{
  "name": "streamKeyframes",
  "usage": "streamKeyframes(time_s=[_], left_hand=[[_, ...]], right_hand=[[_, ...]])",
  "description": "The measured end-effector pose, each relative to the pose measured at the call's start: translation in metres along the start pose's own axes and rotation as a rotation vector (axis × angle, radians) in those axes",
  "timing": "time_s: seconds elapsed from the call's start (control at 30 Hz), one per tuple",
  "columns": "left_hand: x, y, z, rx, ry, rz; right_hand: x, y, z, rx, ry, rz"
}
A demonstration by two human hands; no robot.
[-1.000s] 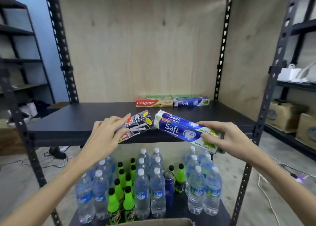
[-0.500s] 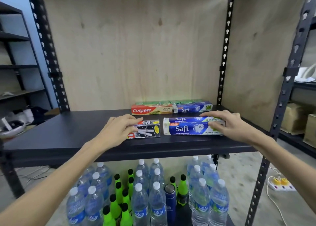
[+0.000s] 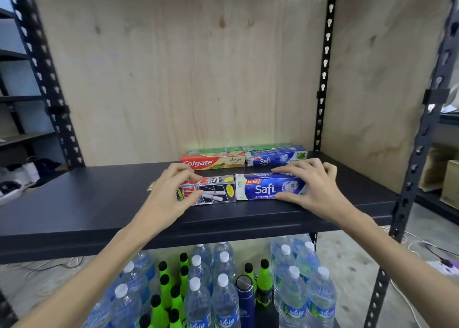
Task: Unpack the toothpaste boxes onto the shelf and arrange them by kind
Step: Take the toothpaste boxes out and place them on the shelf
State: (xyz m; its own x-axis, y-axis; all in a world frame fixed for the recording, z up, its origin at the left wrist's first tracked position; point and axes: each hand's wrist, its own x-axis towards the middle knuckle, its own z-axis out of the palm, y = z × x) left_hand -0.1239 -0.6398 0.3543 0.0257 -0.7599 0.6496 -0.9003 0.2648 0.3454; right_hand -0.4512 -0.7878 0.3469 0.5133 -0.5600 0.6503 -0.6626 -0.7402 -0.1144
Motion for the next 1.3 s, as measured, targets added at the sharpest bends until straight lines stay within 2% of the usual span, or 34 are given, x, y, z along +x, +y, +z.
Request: streamKeyframes(time_s=[0.13, 0.43, 0.63, 1.0, 1.3], left_hand=[[0.013, -0.005, 0.005, -0.019, -0.011, -0.010], [0.061, -0.032, 0.036, 0.012, -0.084, 0.016], [0.092, -0.055, 0.057, 0.032, -0.067, 0.010], [0.124, -0.086, 0.084, 0.213, 0.004, 0.078], [0.107, -0.059, 0.077, 0.307, -0.013, 0.031]], right_hand=[[0.010, 0.010, 0.006, 0.091, -0.026, 0.063], [0.053, 0.040, 0.032, 0.110, -0.078, 0.161], [0.083, 0.058, 0.059, 0.139, -0.072, 0.203], [0.109, 0.084, 0.081, 0.176, -0.062, 0.180], [0.094, 0.066, 0.072, 0.042, 0.038, 0.154]])
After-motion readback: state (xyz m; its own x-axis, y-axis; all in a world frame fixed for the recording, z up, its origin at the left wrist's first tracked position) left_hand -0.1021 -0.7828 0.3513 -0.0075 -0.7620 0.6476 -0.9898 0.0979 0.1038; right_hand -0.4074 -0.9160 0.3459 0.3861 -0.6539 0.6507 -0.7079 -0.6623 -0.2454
